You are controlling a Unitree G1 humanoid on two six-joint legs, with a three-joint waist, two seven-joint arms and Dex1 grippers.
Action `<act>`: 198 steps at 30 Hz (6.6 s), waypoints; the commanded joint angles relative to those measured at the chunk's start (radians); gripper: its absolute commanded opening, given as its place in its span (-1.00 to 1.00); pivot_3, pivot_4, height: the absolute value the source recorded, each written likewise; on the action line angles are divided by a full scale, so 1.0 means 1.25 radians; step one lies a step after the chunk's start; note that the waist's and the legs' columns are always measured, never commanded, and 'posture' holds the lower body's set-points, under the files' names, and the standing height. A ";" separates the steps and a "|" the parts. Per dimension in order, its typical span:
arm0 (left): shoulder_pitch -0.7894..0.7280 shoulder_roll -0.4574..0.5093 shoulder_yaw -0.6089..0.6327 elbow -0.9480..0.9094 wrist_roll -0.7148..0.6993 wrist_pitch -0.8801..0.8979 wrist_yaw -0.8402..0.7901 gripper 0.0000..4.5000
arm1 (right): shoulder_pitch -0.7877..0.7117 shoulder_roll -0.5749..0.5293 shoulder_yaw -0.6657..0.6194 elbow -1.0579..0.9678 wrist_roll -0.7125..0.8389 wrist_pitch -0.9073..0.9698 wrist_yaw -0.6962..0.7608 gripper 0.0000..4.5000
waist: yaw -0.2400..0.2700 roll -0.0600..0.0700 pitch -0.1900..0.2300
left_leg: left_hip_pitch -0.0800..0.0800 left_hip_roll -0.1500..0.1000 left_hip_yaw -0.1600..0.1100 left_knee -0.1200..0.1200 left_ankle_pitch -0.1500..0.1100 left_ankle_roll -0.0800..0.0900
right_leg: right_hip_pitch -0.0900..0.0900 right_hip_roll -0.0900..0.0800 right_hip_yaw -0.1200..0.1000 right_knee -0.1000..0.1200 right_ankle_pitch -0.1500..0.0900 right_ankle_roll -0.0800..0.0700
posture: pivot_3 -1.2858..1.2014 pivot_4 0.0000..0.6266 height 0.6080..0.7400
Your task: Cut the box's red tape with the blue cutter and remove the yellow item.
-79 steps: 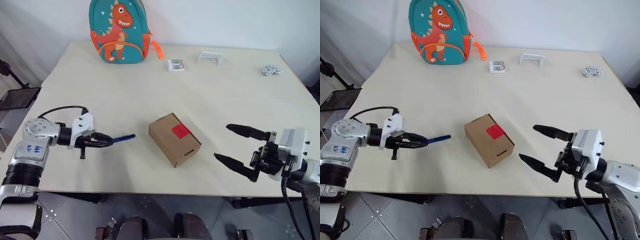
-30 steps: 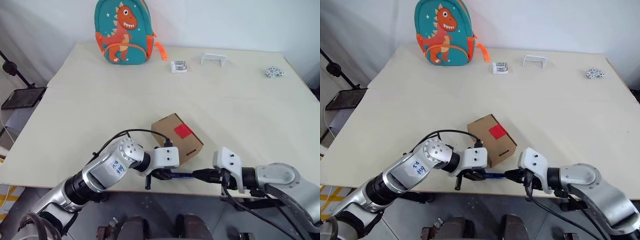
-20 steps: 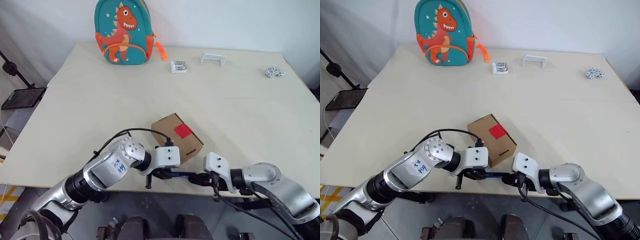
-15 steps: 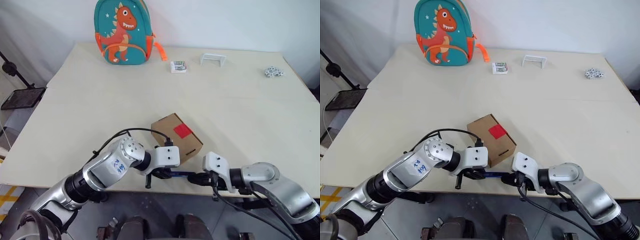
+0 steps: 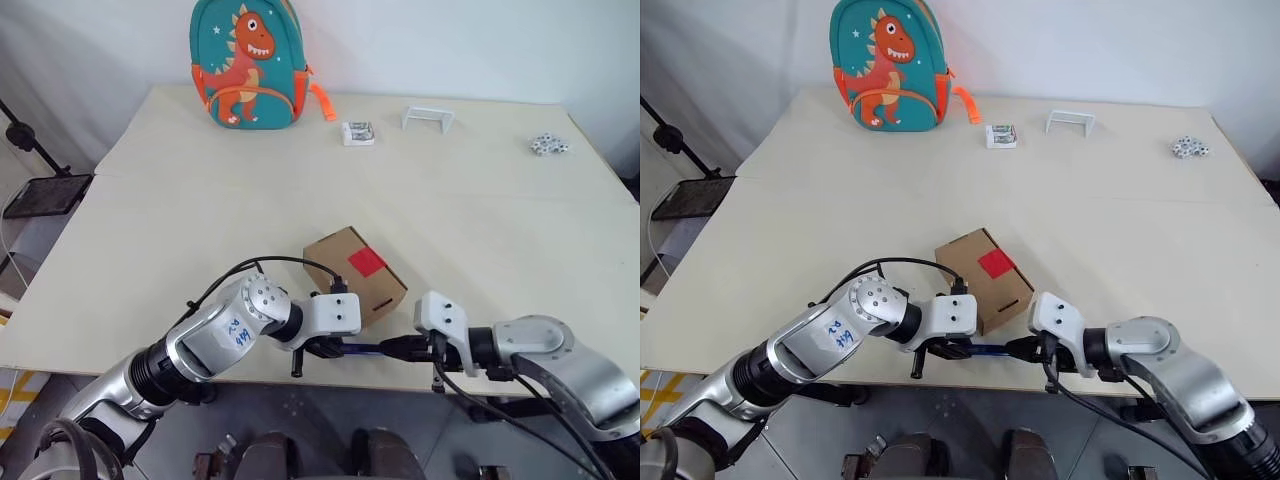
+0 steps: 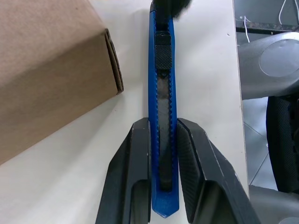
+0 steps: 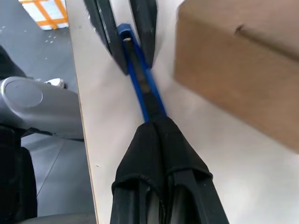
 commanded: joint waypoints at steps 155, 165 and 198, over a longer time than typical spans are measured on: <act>-0.027 -0.021 0.439 0.301 -0.266 -0.358 -0.002 -1.00 | -0.030 -0.328 -0.494 -0.002 0.961 0.382 -0.643 -0.97 | 0.003 0.001 0.001 | -0.016 -0.003 -0.015 0.002 0.001 0.001 | -0.001 0.000 -0.017 -0.010 0.002 0.004 | 0.03 -0.52 1.00; -0.053 -0.110 0.319 0.373 -0.106 -0.406 0.081 -1.00 | -0.203 -0.341 -0.327 -0.038 1.077 0.348 -0.809 -0.97 | 0.001 0.001 0.001 | -0.015 -0.003 -0.014 0.002 0.002 0.001 | -0.002 0.000 -0.017 -0.010 0.002 0.004 | 0.03 -0.52 1.00; -0.019 -0.150 0.281 0.352 -0.036 -0.360 0.088 -1.00 | -0.370 -0.158 -0.120 0.028 0.922 0.439 -0.964 -0.97 | 0.001 0.001 0.001 | -0.016 -0.004 -0.016 0.002 0.002 0.002 | -0.001 -0.001 -0.019 -0.010 0.002 0.004 | 0.03 -0.52 1.00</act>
